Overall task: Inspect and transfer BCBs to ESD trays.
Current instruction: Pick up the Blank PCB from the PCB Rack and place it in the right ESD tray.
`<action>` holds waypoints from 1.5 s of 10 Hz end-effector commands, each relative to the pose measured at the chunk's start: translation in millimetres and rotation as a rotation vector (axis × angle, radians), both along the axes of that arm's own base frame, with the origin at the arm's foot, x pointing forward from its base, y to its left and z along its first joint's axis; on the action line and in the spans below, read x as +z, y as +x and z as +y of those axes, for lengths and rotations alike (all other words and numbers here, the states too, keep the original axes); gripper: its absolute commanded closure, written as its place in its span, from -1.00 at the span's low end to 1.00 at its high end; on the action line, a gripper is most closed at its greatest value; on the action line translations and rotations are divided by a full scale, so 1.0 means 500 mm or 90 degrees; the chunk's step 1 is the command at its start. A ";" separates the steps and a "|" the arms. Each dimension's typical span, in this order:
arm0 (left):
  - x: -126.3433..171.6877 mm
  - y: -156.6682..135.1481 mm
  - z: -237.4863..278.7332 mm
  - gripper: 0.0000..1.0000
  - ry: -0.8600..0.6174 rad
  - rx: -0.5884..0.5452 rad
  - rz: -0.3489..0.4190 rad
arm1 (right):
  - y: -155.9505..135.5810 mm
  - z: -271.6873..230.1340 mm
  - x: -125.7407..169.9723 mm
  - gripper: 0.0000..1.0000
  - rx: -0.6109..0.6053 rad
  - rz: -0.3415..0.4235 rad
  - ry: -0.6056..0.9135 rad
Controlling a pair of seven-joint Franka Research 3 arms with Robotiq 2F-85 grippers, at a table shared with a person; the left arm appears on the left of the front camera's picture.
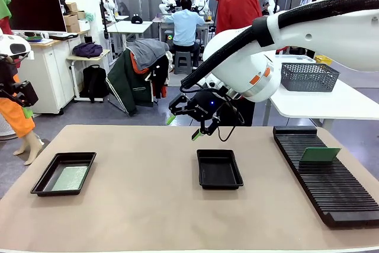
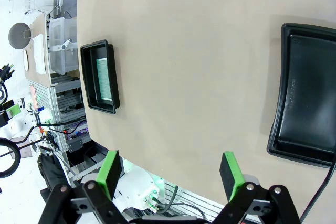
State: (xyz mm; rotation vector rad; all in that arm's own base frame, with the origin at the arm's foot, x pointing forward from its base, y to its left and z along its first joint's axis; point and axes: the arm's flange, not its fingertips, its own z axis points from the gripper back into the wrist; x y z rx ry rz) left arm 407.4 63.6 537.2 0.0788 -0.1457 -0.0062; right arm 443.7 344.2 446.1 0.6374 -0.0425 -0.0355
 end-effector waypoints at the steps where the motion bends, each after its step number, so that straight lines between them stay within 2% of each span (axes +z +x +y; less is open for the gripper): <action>1: -0.005 -0.001 0.003 -1.00 -0.005 -0.004 -0.001 | 0.002 0.004 0.001 -1.00 -0.008 0.000 -0.008; 4: -0.005 -0.001 0.003 -1.00 -0.005 -0.004 -0.001 | 0.000 0.000 0.000 -1.00 0.000 0.000 0.000; 7: -0.005 -0.001 0.003 -1.00 -0.005 -0.004 -0.001 | -0.058 -0.082 0.085 -1.00 0.051 -0.048 -0.046; 11: -0.005 -0.001 0.003 -1.00 -0.005 -0.004 -0.001 | -0.118 -0.304 0.237 -1.00 0.172 -0.119 -0.130; 15: -0.005 -0.001 0.003 -1.00 -0.005 -0.004 -0.001 | -0.161 -0.554 0.356 -1.00 0.365 -0.215 -0.197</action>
